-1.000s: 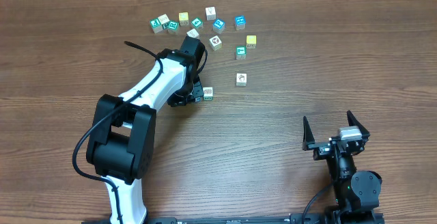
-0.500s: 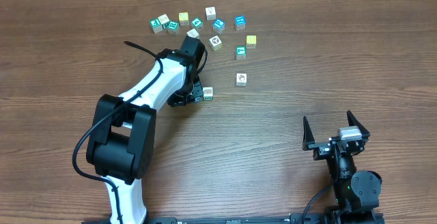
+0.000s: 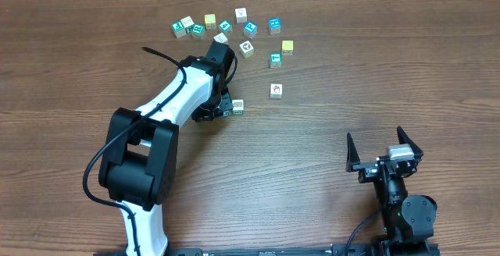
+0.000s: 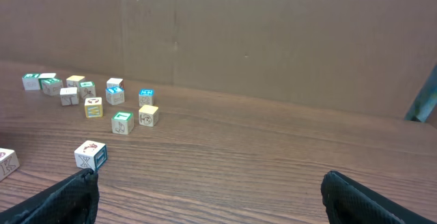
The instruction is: Form a horizontal line
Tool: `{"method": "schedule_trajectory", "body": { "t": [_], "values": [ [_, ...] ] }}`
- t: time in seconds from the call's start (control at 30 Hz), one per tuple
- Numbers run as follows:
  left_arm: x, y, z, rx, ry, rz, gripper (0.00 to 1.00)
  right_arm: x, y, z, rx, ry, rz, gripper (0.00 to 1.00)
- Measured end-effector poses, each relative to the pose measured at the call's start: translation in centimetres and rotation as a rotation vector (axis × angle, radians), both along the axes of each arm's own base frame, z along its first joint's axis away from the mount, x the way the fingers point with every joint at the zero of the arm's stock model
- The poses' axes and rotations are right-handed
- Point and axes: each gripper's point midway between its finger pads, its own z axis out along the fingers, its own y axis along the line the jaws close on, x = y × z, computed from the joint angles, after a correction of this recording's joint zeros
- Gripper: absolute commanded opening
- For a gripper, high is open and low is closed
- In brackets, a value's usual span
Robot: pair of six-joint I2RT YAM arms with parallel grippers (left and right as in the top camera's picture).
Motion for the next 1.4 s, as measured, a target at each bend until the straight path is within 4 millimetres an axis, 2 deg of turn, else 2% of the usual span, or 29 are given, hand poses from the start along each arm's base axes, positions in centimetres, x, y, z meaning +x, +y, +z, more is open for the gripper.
{"method": "schedule_trajectory", "body": {
  "t": [1.4],
  "values": [
    [0.04, 0.12, 0.01, 0.007, -0.002, 0.001, 0.07, 0.00, 0.00, 0.00, 0.000, 0.000, 0.000, 1.00]
  ]
}}
